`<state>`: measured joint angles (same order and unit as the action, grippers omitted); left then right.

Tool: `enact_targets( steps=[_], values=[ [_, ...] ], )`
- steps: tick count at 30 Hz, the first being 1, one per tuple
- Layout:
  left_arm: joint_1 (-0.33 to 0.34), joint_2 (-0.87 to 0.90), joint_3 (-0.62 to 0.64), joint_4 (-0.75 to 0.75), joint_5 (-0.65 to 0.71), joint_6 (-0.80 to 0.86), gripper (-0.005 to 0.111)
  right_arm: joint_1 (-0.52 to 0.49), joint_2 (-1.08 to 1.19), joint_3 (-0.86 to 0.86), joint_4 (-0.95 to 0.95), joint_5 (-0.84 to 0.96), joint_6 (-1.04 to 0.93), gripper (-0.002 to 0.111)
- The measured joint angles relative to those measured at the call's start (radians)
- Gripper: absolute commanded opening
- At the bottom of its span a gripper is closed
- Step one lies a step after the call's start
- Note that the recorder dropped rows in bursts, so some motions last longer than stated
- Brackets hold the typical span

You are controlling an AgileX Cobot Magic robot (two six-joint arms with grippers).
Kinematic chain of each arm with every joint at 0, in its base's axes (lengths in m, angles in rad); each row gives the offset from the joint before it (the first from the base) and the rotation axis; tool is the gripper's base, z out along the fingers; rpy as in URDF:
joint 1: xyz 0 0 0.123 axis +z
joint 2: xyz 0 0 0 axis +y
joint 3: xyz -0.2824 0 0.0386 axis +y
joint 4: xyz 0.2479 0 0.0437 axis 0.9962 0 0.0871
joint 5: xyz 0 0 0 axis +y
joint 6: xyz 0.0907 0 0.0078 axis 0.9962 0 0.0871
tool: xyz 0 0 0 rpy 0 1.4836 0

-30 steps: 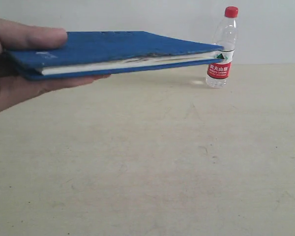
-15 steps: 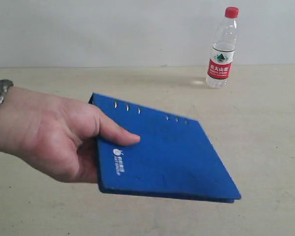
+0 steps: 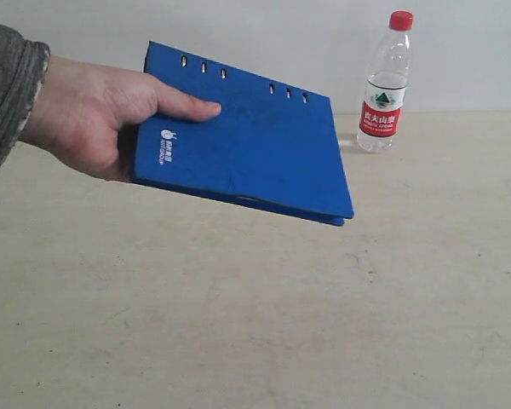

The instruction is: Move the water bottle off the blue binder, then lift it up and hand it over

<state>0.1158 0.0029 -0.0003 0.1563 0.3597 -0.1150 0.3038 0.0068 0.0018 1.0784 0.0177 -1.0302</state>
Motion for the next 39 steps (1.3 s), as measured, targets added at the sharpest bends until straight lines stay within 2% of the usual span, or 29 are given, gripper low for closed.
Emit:
enact_targets(
  steps=[9, 20, 22, 24, 27, 28, 29, 30, 32, 33, 35, 39],
  values=[
    [0.000, 0.000, 0.000, 0.000, 0.000, 0.004, 0.005, -0.058, -0.002, -0.032, 0.052, 0.038, 0.044, 0.000],
    [0.000, 0.000, 0.000, 0.000, 0.000, 0.004, 0.005, -0.060, -0.007, -0.365, 0.063, 0.071, -0.079, 0.000],
    [0.000, 0.000, 0.000, 0.000, 0.000, 0.004, 0.005, -0.060, -0.007, -0.398, 0.015, 0.081, -0.081, 0.000],
    [0.000, 0.000, 0.000, 0.000, 0.000, 0.004, 0.005, -0.060, -0.007, -0.408, -0.233, 0.084, 0.052, 0.000],
    [0.000, 0.000, 0.000, 0.000, 0.000, 0.004, 0.005, -0.060, -0.006, -0.408, -0.623, 0.091, 0.406, 0.000],
    [0.000, 0.000, 0.000, 0.000, 0.000, 0.004, 0.005, -0.060, -0.006, -0.390, -0.870, 0.083, 0.677, 0.000],
    [0.000, 0.000, 0.000, 0.000, 0.000, 0.004, 0.005, -0.060, -0.006, -0.373, -0.990, 0.071, 0.835, 0.000],
    [0.000, 0.000, 0.000, 0.000, 0.000, 0.004, 0.005, -0.060, -0.006, -0.330, -1.163, 0.034, 1.093, 0.000],
    [0.000, 0.000, 0.000, 0.000, 0.000, 0.004, 0.005, -0.060, -0.004, -0.225, -1.309, -0.018, 1.354, 0.000],
    [0.000, 0.000, 0.000, 0.000, 0.000, 0.004, 0.005, -0.060, -0.004, -0.159, -1.328, -0.018, 1.408, 0.000],
    [0.000, 0.000, 0.000, 0.000, 0.000, 0.004, 0.005, -0.060, -0.004, -0.045, -1.320, -0.002, 1.452, 0.000],
    [0.000, 0.000, 0.000, 0.000, 0.000, 0.004, 0.005, -0.060, -0.004, -0.008, -1.296, 0.154, 1.440, 0.000]
  ],
)
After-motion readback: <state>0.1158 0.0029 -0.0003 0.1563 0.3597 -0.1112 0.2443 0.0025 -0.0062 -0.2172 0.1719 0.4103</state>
